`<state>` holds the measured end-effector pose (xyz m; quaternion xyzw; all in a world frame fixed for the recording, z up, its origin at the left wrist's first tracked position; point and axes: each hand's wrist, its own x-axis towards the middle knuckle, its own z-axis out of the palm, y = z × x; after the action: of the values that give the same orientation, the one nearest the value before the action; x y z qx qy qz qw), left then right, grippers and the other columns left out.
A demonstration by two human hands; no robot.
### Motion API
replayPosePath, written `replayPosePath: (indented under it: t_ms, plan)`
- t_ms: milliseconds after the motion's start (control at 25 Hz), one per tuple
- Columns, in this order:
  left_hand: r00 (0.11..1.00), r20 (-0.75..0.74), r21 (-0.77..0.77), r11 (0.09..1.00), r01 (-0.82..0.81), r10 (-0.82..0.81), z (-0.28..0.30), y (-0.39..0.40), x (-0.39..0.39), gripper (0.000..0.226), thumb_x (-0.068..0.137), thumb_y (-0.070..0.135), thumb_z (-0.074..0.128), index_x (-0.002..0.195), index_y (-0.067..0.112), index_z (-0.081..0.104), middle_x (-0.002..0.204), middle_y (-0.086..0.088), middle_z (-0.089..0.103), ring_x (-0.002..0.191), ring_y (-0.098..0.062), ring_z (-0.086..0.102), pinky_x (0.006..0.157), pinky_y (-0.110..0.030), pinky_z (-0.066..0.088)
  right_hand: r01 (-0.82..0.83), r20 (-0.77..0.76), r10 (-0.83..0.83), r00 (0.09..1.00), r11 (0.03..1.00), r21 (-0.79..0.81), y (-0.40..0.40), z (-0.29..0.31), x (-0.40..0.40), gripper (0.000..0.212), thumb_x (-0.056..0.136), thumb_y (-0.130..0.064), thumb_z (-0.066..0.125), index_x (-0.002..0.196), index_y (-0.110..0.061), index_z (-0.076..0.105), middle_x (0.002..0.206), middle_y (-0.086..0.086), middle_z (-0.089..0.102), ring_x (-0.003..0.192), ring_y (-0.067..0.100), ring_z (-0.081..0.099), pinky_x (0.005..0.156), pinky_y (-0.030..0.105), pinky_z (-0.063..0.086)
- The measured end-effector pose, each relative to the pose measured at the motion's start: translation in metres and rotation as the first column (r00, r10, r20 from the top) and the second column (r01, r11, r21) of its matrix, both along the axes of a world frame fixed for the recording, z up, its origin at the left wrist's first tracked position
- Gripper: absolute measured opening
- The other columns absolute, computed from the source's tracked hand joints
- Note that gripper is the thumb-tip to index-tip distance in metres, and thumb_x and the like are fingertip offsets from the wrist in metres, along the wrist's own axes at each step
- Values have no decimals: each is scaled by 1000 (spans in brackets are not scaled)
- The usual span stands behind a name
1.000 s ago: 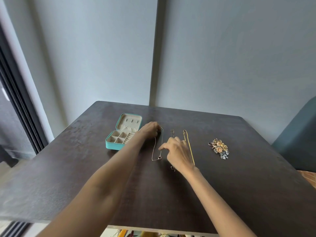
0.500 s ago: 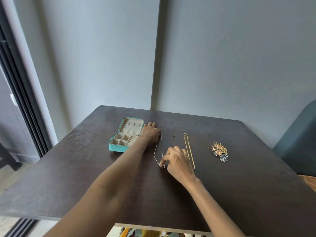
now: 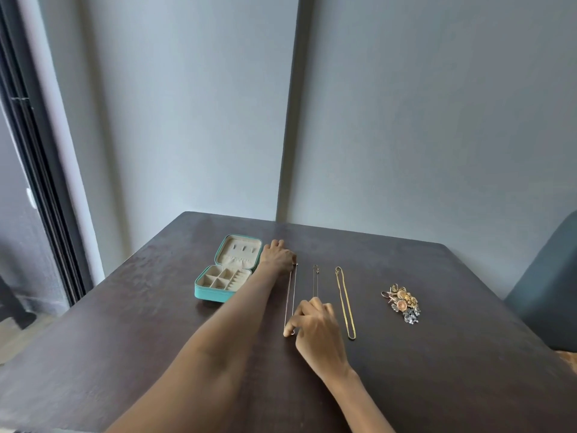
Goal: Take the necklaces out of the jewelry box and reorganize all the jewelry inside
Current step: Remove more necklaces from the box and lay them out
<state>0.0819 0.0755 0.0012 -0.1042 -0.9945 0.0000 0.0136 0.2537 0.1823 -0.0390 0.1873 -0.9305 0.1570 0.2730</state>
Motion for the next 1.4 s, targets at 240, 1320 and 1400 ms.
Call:
replayPosePath:
  t_ms: [240,1320,1400]
  plan:
    - [1000,17,-10,1000,-7,7,0,-2,-2,38,96,29,38,129,36,54,136,-8,40,129,-28,33,107,-39,24,20,-42,-22,999,999,-29,-5,-7,-3,30,56,0,57,50,-29,65,58,-12,53,64,10,50,63,19,36]
    - [996,-76,63,997,46,-42,14,2,20,34,94,30,46,126,33,55,135,-7,41,130,-27,32,106,-40,23,16,-132,-60,989,949,-315,6,-7,-8,44,72,-5,28,75,-24,68,68,-9,57,73,11,48,68,24,38]
    - [992,-112,95,993,66,-55,17,5,28,36,92,24,48,126,31,55,136,-7,41,130,-26,32,105,-40,23,45,-101,-102,990,889,-455,12,-4,-10,43,70,2,32,81,-19,68,72,-6,56,75,17,52,69,27,41]
